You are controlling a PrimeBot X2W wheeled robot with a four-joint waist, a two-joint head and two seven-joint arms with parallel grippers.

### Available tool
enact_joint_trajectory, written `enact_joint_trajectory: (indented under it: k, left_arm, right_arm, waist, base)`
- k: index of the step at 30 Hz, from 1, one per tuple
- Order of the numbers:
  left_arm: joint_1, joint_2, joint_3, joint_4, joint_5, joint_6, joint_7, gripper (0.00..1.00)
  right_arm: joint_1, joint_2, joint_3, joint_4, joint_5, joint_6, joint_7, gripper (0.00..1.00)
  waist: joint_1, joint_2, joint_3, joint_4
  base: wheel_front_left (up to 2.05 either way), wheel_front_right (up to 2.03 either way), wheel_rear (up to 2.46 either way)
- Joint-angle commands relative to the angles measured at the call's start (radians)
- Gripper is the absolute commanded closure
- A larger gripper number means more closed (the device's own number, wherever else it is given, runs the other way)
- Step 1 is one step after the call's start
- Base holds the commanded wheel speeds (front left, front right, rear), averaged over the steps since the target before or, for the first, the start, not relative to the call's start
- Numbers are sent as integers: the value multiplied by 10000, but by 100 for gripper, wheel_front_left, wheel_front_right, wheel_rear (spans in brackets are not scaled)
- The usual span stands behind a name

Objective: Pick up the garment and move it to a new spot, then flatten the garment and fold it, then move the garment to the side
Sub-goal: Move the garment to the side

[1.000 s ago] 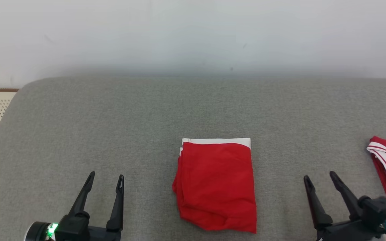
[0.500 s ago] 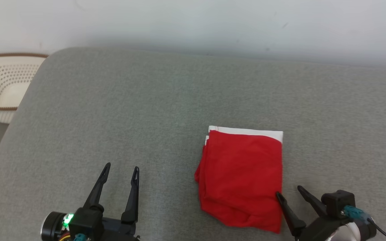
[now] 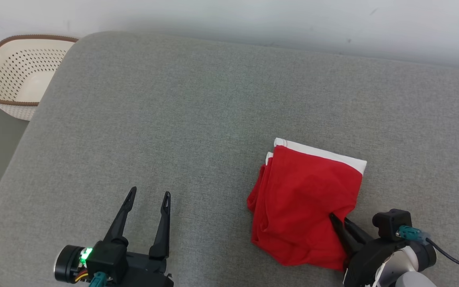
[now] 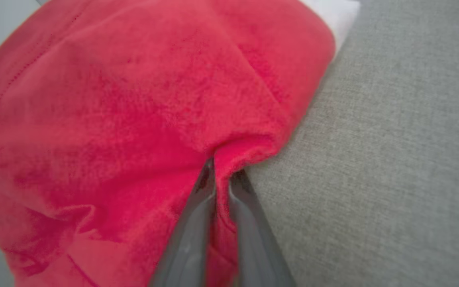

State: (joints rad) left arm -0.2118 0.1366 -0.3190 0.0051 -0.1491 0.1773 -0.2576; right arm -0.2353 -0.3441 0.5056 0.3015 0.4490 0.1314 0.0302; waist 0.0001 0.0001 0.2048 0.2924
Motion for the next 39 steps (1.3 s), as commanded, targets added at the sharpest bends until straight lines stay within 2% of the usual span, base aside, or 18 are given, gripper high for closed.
enact_joint_trajectory:
  k: [1, 7, 21, 25, 31, 39]
  left_arm:
    - [-57, 33, 52, -30, 18, 1, -83, 0]
    - [-139, 113, 128, -258, 97, -45, -65, 0]
    - [-820, 665, 182, -747, 554, -108, 179, 0]
    - [-1050, 718, 103, -840, 596, -152, 295, 0]
    - [-1406, 831, -14, -952, 712, -245, 491, 0]
    - [-1822, 934, -171, -1042, 841, -334, 594, 0]
  right_arm:
    - [167, -16, 93, 173, 26, -13, 89, 100]
    - [368, -267, -269, -285, -457, -19, -34, 100]
    - [1451, -893, -1667, -2088, -1748, -13, 299, 100]
    - [1503, -1116, -1830, -2402, -1989, -13, 249, 100]
    - [854, -2118, -1856, -2954, -2664, -13, 147, 100]
    - [-904, -4535, -1283, -3124, -2634, -13, 306, 100]
  waist:
    - [-1, -1, 15, -119]
    - [-1, -1, 184, -834]
    - [-1, -1, 1135, -4096]
    - [-1, -1, 1341, -4604]
    - [-1, -1, 1746, -5230]
    - [-1, -1, 2288, -5329]
  base:
    - [0, 0, 0]
    - [0, 0, 0]
    - [0, 0, 0]
    - [0, 0, 0]
    - [0, 0, 0]
    - [0, 0, 0]
